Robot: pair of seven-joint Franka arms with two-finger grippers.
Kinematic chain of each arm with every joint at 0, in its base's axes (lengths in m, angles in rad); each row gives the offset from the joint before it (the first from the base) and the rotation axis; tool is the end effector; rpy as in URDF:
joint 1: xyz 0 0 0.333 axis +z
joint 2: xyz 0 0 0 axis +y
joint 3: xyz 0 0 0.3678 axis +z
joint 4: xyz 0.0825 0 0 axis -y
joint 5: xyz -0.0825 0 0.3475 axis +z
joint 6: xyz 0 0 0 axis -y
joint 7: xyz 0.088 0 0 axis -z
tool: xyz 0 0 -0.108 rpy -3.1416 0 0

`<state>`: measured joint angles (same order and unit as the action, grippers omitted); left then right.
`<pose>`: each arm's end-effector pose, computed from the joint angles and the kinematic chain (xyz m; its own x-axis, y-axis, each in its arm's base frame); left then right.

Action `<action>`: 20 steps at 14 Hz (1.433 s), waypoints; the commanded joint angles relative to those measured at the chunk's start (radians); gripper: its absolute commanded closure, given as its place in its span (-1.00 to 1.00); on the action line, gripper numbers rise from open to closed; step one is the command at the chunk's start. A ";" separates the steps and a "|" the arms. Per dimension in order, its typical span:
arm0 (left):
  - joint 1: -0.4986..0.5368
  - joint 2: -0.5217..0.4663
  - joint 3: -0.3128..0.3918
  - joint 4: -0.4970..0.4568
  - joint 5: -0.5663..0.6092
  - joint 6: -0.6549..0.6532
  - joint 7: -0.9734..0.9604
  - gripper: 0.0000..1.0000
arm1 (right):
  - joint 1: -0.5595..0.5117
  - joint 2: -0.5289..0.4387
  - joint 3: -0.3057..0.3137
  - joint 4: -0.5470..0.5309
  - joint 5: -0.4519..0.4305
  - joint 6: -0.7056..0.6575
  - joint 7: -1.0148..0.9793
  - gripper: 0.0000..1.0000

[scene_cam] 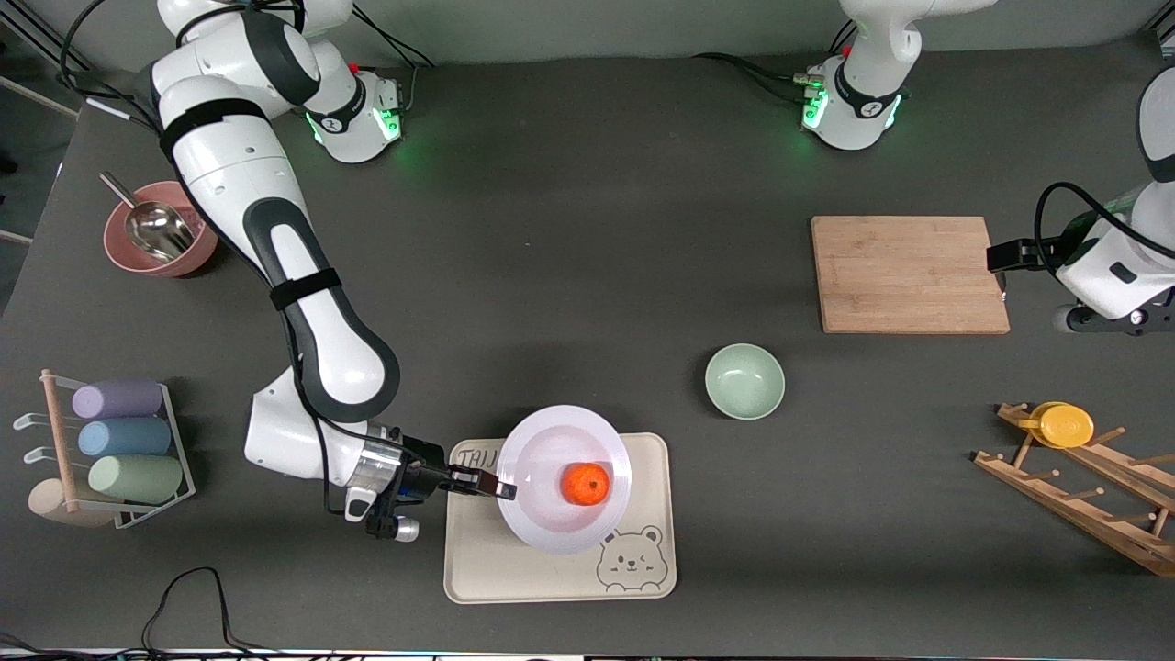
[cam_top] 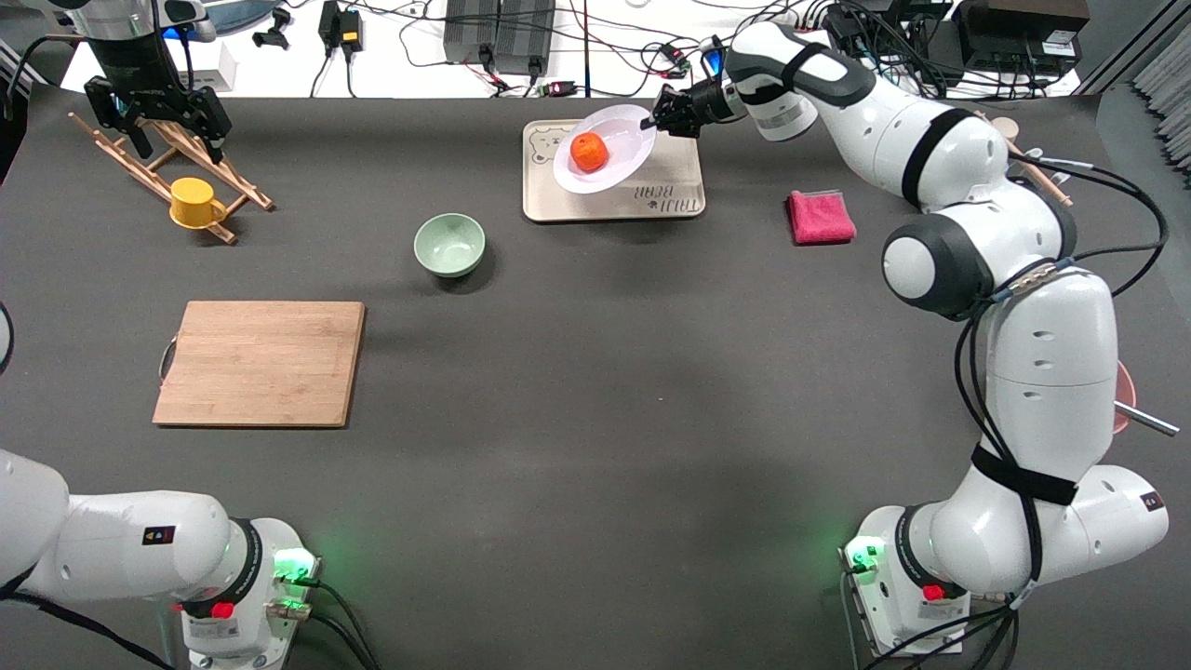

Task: Place orange and plate with both arms
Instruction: 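Slide the plate onto the bear tray with the right gripper, then release the plate rim and pull the right gripper back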

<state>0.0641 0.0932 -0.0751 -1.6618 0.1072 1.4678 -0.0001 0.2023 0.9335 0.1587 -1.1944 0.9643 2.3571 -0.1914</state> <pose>0.5271 0.0086 0.5812 0.9593 -0.0011 -0.2825 -0.0301 -0.9947 -0.0983 0.7573 0.2488 0.2984 0.9799 -0.1939 0.0478 -0.0870 -0.6300 -0.7717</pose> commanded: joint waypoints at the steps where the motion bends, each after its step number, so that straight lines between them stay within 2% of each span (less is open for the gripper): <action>1: 0.003 0.010 0.000 0.022 0.014 -0.012 0.006 -1.00 | 0.002 0.096 0.005 0.125 -0.019 -0.010 -0.017 1.00; 12: 0.003 0.016 0.000 0.022 0.012 -0.017 0.008 -1.00 | 0.000 0.151 0.005 0.173 -0.019 0.018 -0.034 1.00; 13: 0.002 0.016 0.000 0.022 0.012 -0.017 0.006 -1.00 | 0.000 0.153 0.005 0.177 -0.021 0.018 -0.033 -0.51; 14: 0.003 0.016 0.000 0.022 0.012 -0.018 0.006 -1.00 | 0.002 0.153 0.005 0.176 -0.022 0.018 -0.033 -1.00; 18: 0.006 0.016 0.000 0.022 0.012 -0.018 0.008 -1.00 | 0.003 0.150 0.005 0.173 -0.029 0.018 -0.023 -1.00; 20: 0.007 0.016 0.000 0.022 0.011 -0.018 0.006 -1.00 | 0.003 0.140 0.005 0.171 -0.102 0.016 -0.011 -1.00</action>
<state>0.0675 0.1006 -0.0723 -1.6617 0.1075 1.4678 0.0004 0.2027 1.0568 0.1588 -1.0645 0.9324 2.3764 -0.2241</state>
